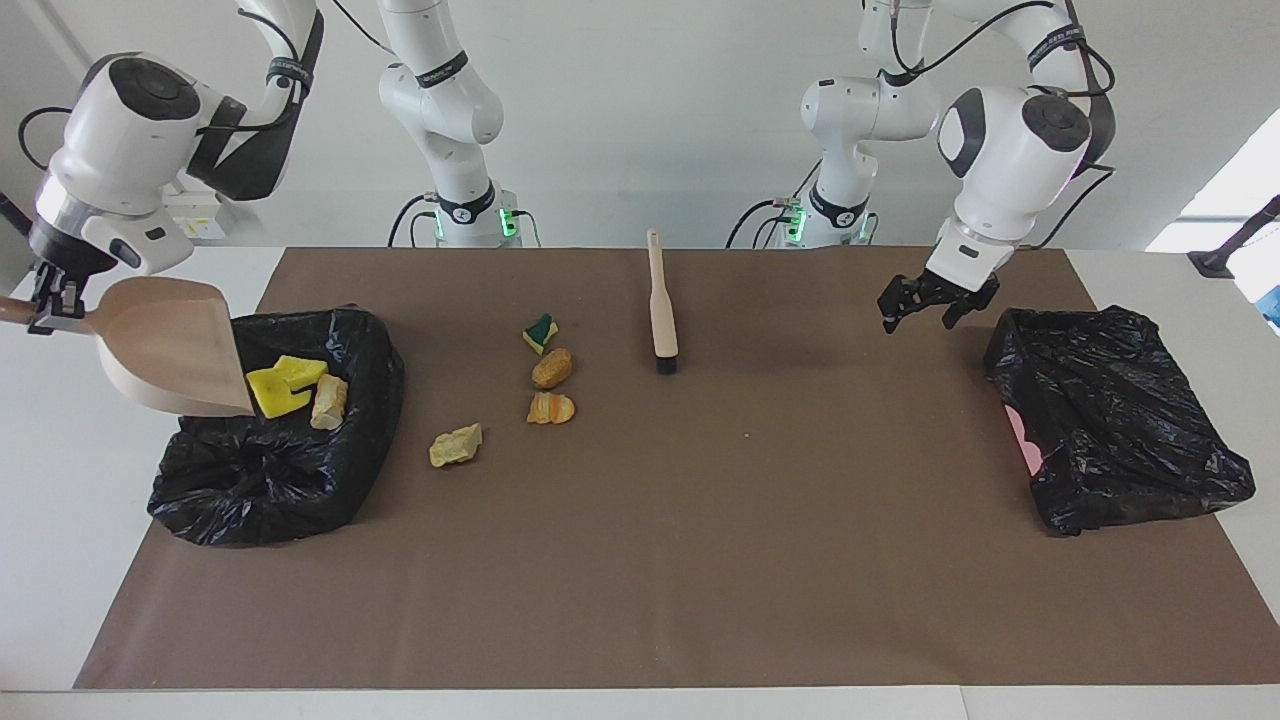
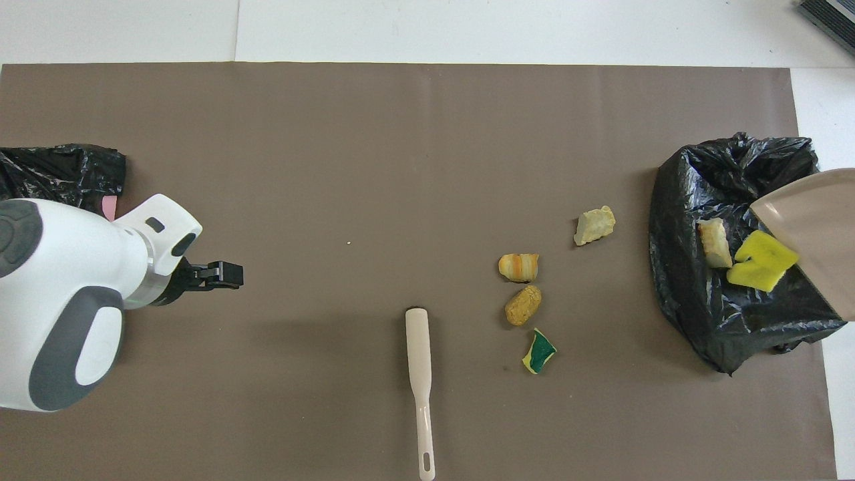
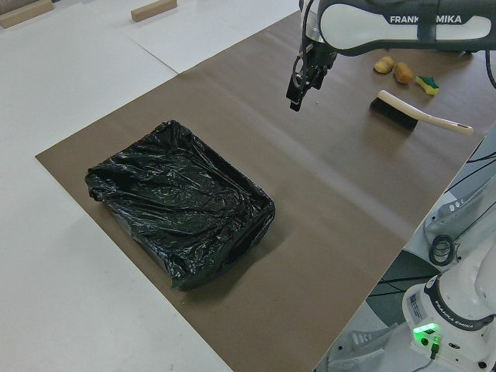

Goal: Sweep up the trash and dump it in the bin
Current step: 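Lift the emptied dustpan off the bag with the right gripper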

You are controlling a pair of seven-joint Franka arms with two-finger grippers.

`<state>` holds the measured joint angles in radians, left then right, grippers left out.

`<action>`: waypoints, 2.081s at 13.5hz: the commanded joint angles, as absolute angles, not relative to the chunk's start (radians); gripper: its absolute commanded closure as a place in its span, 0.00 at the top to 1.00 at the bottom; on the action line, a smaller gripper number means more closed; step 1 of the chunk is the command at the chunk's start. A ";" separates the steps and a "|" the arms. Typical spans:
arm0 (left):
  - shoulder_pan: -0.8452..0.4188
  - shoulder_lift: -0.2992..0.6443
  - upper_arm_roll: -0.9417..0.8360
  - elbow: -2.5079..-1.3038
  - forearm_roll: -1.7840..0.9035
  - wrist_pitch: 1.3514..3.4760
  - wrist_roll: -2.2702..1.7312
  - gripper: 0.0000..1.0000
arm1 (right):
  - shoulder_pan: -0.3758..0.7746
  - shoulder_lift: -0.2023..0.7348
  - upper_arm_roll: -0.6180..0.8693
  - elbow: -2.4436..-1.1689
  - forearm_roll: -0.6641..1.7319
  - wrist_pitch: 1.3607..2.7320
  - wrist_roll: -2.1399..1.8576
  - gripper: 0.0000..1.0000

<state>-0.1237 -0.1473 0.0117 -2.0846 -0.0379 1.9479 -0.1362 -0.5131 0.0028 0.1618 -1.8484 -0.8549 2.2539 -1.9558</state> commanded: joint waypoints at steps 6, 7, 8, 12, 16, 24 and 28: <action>-0.090 -0.061 -0.002 -1.766 0.006 1.701 -0.058 1.00 | -0.514 -0.005 0.170 -1.827 -0.527 2.217 -1.965 0.00; -0.092 -0.064 -0.002 -1.735 0.006 1.681 -0.058 1.00 | -0.503 -0.005 0.173 -1.827 -0.475 2.201 -1.960 0.00; -0.094 -0.066 -0.002 -1.702 0.002 1.666 -0.058 1.00 | -0.480 -0.005 0.173 -1.828 -0.447 2.186 -1.939 0.00; -0.106 -0.083 -0.012 -1.674 0.006 1.605 -0.060 1.00 | -0.401 -0.017 0.173 -1.841 -0.420 2.074 -1.693 0.00; -0.106 -0.104 -0.012 -1.669 0.003 1.580 -0.058 1.00 | -0.310 -0.044 0.173 -1.859 -0.402 1.927 -1.365 0.00; -0.107 -0.104 -0.014 -1.614 -0.002 1.568 -0.074 1.00 | -0.114 -0.040 0.173 -1.879 -0.220 1.758 -0.691 0.00; -0.107 -0.107 -0.014 -1.594 -0.002 1.499 -0.074 1.00 | -0.003 0.026 0.173 -1.858 -0.137 1.764 -0.340 0.00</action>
<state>-0.1080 -0.1055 -0.0108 -1.6084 -0.0109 1.5425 -0.0709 -0.0485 -0.0042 0.1754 -1.8742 -0.1723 1.7652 -0.4809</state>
